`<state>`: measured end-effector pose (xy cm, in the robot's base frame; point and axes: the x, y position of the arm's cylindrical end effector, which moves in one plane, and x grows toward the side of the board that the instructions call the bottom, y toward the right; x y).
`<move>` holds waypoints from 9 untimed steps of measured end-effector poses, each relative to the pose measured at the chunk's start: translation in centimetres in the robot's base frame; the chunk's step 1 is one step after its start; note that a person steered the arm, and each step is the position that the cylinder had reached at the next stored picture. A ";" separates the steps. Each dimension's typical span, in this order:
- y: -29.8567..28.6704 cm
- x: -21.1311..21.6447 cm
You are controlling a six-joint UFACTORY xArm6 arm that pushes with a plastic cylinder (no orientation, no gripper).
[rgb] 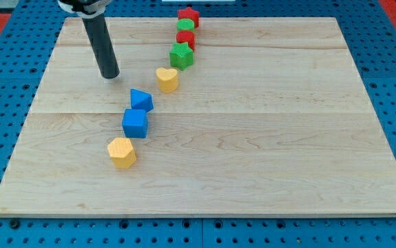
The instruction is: Move the yellow heart close to the blue triangle
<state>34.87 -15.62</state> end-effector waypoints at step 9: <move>14.9 3.8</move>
<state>38.71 -0.72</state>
